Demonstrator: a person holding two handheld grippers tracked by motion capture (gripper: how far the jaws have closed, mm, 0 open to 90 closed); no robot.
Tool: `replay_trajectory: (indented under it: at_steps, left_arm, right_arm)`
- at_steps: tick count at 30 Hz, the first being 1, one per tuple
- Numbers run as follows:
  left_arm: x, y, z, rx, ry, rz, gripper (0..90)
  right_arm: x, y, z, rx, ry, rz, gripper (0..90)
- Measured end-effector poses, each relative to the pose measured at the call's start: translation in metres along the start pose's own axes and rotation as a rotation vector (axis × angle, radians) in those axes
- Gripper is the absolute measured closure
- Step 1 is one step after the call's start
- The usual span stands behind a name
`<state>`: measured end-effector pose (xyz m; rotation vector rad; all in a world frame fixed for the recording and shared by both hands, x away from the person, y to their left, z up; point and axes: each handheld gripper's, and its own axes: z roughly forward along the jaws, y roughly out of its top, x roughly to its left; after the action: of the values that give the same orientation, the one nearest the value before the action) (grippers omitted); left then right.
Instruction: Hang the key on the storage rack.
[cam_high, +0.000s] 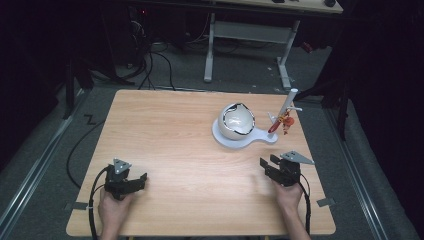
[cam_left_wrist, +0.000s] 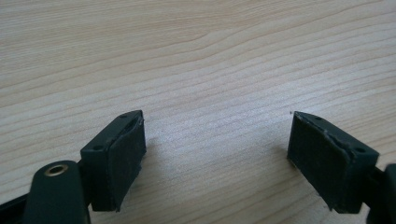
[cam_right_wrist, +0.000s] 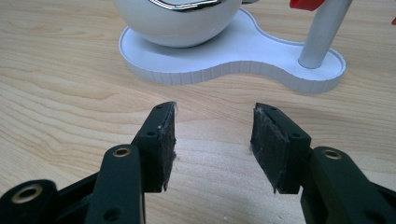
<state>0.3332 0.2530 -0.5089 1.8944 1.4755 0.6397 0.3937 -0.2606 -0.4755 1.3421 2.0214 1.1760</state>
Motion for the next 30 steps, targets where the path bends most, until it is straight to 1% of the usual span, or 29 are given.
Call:
replay_trajectory:
  at_steps: [13,18,19,20,30]
  left_arm:
    - [0.000,0.000,0.000,0.000,0.000,0.000,19.6]
    - [0.000,0.000,0.000,0.000,0.000,0.000,19.6]
    - [0.000,0.000,0.000,0.000,0.000,0.000,19.6]
    - [0.000,0.000,0.000,0.000,0.000,0.000,19.6]
    - [0.000,0.000,0.000,0.000,0.000,0.000,19.6]
  right_arm:
    - [-0.001,-0.005,0.010,0.042,-0.019,-0.005,50.2]
    - [-0.002,-0.008,0.013,0.060,-0.034,-0.009,51.0]
    - [-0.003,-0.008,0.014,0.061,-0.035,-0.016,51.1]
    - [-0.002,-0.008,0.015,0.066,-0.037,-0.012,51.2]
    - [0.000,-0.011,0.023,0.103,-0.054,-0.045,51.2]
